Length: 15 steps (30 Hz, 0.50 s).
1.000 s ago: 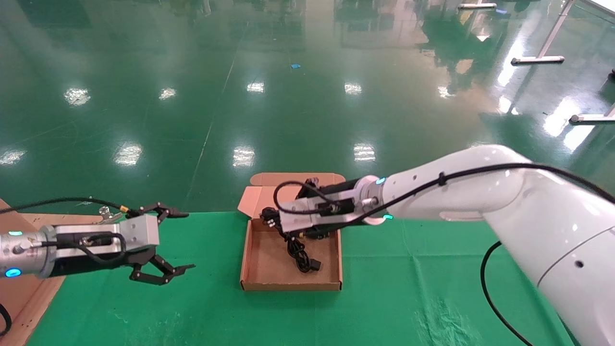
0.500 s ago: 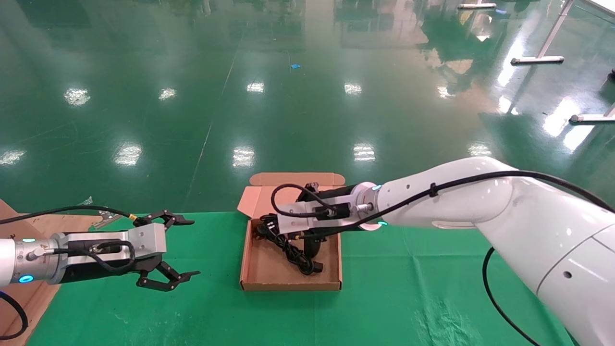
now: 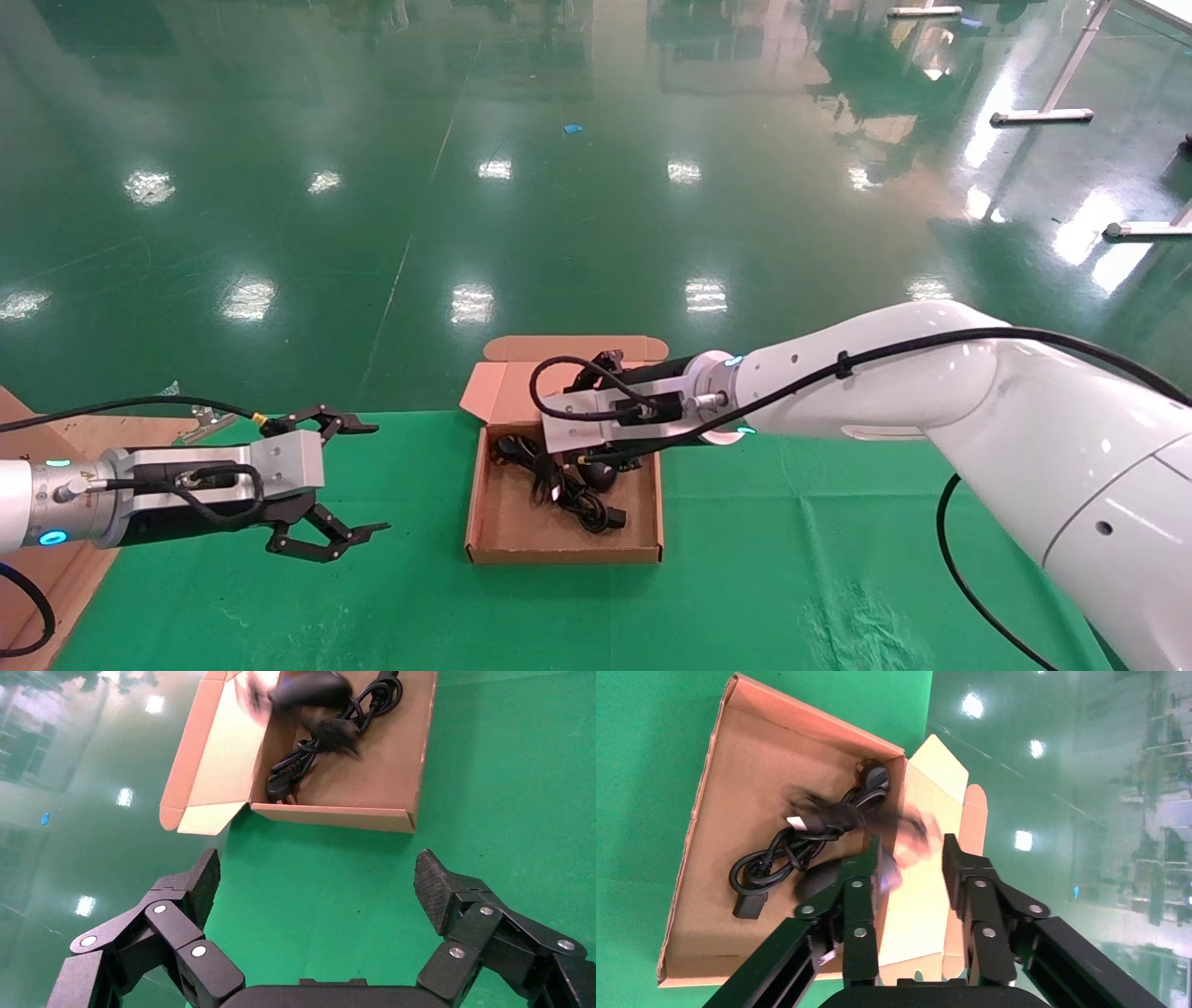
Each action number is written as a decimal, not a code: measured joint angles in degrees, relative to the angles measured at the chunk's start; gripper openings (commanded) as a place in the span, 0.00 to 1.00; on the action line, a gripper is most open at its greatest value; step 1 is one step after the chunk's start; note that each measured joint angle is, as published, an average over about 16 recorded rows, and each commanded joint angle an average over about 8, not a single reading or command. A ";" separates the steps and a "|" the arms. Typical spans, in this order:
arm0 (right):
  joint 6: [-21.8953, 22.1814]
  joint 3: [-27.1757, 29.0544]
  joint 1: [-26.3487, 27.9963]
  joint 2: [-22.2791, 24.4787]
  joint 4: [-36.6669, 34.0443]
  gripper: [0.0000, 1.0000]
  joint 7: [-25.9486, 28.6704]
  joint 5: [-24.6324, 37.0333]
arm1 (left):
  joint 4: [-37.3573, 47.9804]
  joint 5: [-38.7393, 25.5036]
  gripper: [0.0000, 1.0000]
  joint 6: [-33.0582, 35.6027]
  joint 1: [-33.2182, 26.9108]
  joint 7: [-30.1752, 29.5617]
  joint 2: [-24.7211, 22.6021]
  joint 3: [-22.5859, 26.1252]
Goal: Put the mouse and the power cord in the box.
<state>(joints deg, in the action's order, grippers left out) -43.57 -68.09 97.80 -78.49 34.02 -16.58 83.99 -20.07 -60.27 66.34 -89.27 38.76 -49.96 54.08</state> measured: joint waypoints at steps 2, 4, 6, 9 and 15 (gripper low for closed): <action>-0.13 0.15 -0.05 0.07 0.05 1.00 0.01 0.04 | -0.31 0.08 1.00 0.06 0.14 -0.26 0.08 -0.18; -0.42 0.49 -0.24 0.32 0.25 1.00 0.14 -0.11 | -0.84 0.23 1.00 0.21 0.39 -0.72 0.22 -0.52; -0.87 1.04 -0.59 0.75 0.64 1.00 0.40 -0.47 | -1.58 0.47 1.00 0.46 0.76 -1.39 0.42 -1.02; -1.86 2.25 -1.41 1.74 1.53 1.00 1.00 -1.36 | -3.09 0.97 1.00 0.98 1.53 -2.77 0.84 -2.08; -4.94 6.08 -4.06 4.85 4.37 1.00 3.01 -4.43 | -7.51 2.51 1.00 2.59 3.82 -6.87 2.08 -5.23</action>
<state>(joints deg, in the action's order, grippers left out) -48.51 -62.01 93.73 -73.64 38.39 -13.57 79.56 -27.58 -57.77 68.93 -85.45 31.88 -47.88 48.85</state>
